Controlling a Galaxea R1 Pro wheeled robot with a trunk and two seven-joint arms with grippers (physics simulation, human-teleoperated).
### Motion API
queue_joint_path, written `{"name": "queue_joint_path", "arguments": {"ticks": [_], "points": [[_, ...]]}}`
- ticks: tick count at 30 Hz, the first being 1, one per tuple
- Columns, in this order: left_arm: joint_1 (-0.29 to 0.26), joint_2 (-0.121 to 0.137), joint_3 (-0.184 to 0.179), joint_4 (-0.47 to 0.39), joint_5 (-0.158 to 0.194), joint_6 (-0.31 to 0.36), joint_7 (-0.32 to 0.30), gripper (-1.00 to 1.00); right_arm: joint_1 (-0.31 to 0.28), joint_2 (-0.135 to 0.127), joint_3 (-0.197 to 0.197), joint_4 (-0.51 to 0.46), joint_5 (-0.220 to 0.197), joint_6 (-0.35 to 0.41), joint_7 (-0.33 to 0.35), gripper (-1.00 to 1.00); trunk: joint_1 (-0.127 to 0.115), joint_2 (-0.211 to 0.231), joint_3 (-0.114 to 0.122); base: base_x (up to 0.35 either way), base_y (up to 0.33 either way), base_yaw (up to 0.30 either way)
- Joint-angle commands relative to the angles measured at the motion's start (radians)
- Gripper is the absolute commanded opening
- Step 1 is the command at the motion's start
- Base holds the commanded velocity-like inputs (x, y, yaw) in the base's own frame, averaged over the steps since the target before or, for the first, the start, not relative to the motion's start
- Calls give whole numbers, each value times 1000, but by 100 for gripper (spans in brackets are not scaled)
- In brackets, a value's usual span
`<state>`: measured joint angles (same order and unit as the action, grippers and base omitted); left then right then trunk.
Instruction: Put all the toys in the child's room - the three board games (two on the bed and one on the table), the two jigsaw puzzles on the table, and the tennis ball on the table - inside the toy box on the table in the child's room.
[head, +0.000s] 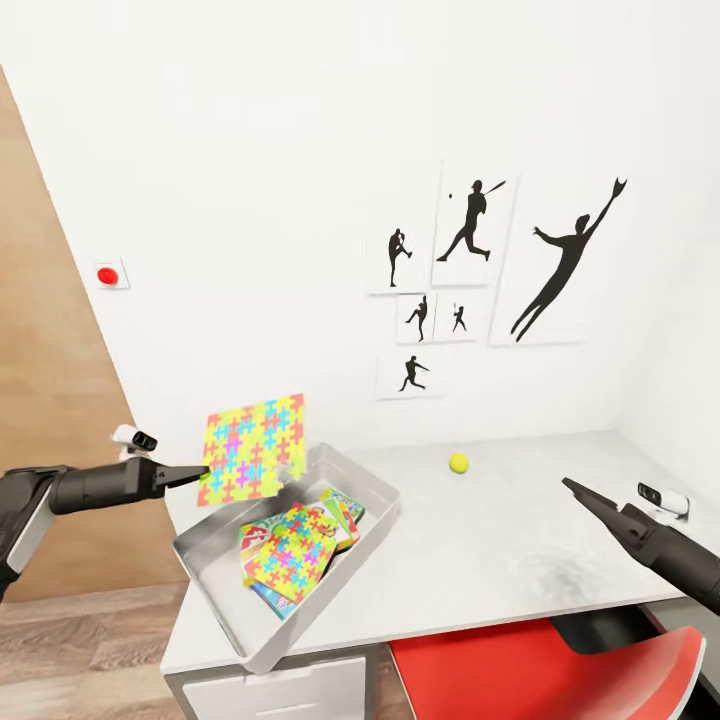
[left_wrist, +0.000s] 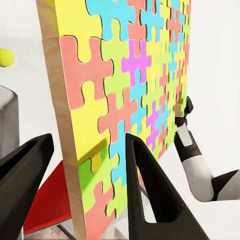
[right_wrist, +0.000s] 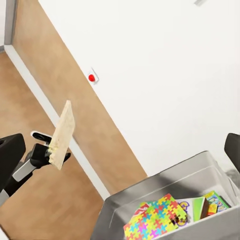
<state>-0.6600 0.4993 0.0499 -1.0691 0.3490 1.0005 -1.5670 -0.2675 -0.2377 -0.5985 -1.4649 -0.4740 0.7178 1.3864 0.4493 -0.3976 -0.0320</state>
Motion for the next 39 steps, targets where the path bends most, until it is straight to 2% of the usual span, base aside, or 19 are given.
{"name": "queue_joint_path", "arguments": {"ticks": [1, 2, 4, 5, 8, 9, 10, 11, 17, 21, 33, 37, 39], "points": [[-2, -13, -1, 0, -12, 13, 29, -100, -1, 0, 0, 0, -3, 9, -6, 100, 1, -2, -2, 0, 0, 0], [-3, -20, -1, 0, -18, 14, 48, -100, -1, 0, 0, 0, -3, 9, -10, 100, 1, -2, -2, 0, 0, 0], [-8, -53, 1, 1, -31, 18, 134, -100, -1, 0, 1, 1, -3, 10, -23, 100, 1, -2, -2, 0, 0, 0], [-10, -60, 1, 3, -33, 19, 160, -100, -1, 0, 1, 2, -2, 10, -25, 100, 1, -2, -2, 0, 0, 0], [-26, -108, 2, 10, -38, 26, 296, -100, -1, 0, 1, 3, -3, 11, -35, 100, 1, -2, -2, 0, 0, 0], [-30, -118, 2, 11, -39, 27, 322, -100, -1, 0, 0, 3, -3, 12, -37, 100, 1, -2, -2, 0, 0, 0], [-39, -143, 4, 14, -40, 30, 396, -100, -1, -1, -1, 3, -4, 12, -39, 100, 1, -2, -2, 0, 0, 0], [-44, -159, 4, 15, -40, 32, 441, -100, -1, -2, -2, 3, -6, 12, -40, 100, 1, -2, -2, 0, 0, 0], [-51, -204, 5, 17, -40, 35, 594, -100, -1, -2, -3, 3, -7, 12, -41, 100, 1, -2, -2, 0, 0, 0], [-52, -217, 6, 21, -40, 35, 655, -100, -1, -3, -3, 4, -8, 12, -41, 100, 1, -2, -2, 0, 0, 0], [-52, -223, -7, 41, -43, 33, 790, -100, -1, -1, 0, 5, -6, 11, -41, 100, 1, -2, -2, 0, 0, 0], [-52, -223, -36, 41, -44, 33, 809, -100, -1, -1, 2, 5, -5, 11, -43, 100, 1, -2, -2, 0, 0, 0], [-52, -223, -62, 41, -44, 33, 811, -100, -1, -1, 3, 5, -5, 11, -47, 100, 1, -2, -2, 0, 0, 0]]}}
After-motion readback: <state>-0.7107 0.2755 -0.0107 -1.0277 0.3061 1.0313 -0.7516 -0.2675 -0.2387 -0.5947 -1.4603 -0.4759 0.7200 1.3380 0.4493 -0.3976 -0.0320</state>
